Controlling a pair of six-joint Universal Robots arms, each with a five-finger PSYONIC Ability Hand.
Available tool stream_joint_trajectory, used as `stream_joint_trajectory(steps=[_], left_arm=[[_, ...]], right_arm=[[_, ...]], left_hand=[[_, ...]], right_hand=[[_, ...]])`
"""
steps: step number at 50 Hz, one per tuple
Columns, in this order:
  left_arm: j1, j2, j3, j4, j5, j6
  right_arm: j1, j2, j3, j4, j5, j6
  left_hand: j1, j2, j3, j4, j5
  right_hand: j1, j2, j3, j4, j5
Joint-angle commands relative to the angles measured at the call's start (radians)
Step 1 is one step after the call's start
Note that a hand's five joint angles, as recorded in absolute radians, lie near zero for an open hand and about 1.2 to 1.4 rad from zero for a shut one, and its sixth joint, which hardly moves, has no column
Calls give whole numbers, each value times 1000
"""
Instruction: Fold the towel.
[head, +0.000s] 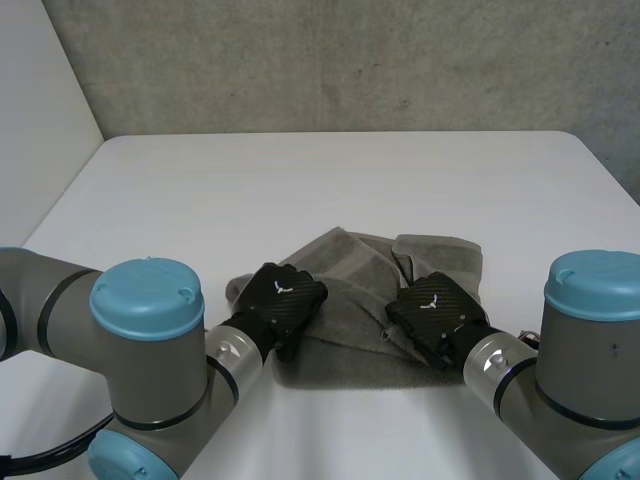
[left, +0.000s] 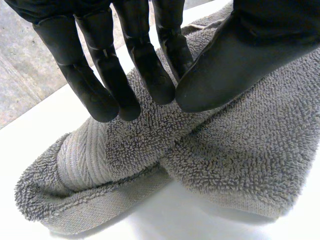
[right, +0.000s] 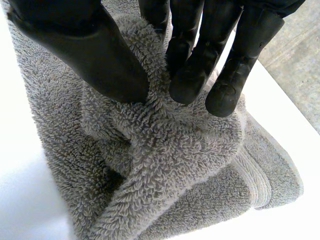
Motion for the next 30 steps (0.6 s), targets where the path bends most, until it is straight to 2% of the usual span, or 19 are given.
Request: stream_joint_trajectory(steps=[1, 9, 14, 16, 22, 27, 30], left_arm=[[40, 12, -4, 46, 59, -132], [41, 12, -7, 43, 58, -132], [38, 12, -6, 44, 56, -131], [44, 10, 0, 50, 58, -131], [54, -5, 48, 61, 61, -128], [67, -89, 163, 60, 56, -126], [73, -111, 194, 55, 56, -126]], right_arm=[[-31, 32, -82, 98, -49, -40], [-33, 32, -82, 98, -49, -41], [-33, 26, -82, 98, -48, -43], [-33, 17, -85, 98, -49, -43], [-33, 6, -85, 99, -51, -49], [-31, 5, -82, 99, -52, -50], [-31, 5, -80, 99, -52, -50]], left_hand=[[-330, -376, -403, -381, -530], [-377, -423, -450, -428, -577], [-494, -541, -568, -546, -694], [-640, -687, -714, -692, -840], [-838, -884, -911, -889, -1038], [-1192, -1239, -1266, -1244, -1392], [-1202, -1248, -1275, -1253, -1402]], right_hand=[[63, 83, 44, 44, 64], [63, 83, 44, 44, 64], [63, 83, 44, 44, 64], [63, 83, 44, 44, 64], [63, 83, 44, 44, 64], [63, 83, 44, 44, 64], [63, 83, 44, 44, 64]])
